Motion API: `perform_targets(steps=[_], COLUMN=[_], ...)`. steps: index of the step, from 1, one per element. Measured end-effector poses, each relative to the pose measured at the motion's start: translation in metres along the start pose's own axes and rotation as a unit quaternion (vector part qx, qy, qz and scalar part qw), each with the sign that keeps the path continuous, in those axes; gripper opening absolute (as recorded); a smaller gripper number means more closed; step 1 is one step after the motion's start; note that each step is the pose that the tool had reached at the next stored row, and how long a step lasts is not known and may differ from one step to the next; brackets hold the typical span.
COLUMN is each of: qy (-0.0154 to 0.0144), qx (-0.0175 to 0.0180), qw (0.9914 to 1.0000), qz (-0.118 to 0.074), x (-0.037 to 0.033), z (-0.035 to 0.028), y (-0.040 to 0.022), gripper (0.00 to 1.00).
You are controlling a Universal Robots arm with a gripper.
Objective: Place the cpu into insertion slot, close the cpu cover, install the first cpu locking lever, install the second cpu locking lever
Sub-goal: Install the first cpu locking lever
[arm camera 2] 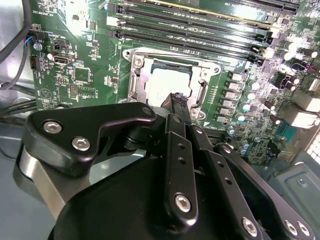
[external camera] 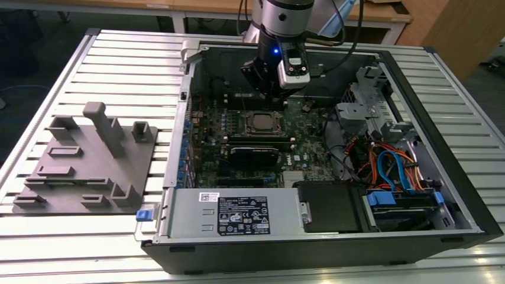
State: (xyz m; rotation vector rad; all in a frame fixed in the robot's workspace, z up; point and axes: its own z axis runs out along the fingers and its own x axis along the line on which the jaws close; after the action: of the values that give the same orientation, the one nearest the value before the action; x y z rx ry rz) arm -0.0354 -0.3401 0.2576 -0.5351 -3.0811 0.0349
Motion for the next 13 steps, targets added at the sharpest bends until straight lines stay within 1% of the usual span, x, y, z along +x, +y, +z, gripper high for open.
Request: perform_targets(steps=[13], qy=[-0.0003], qx=[0.0002], qw=[0.99991], qz=[-0.014], x=[0.0000], z=[0.0000], y=[0.0000], gripper=[0.11])
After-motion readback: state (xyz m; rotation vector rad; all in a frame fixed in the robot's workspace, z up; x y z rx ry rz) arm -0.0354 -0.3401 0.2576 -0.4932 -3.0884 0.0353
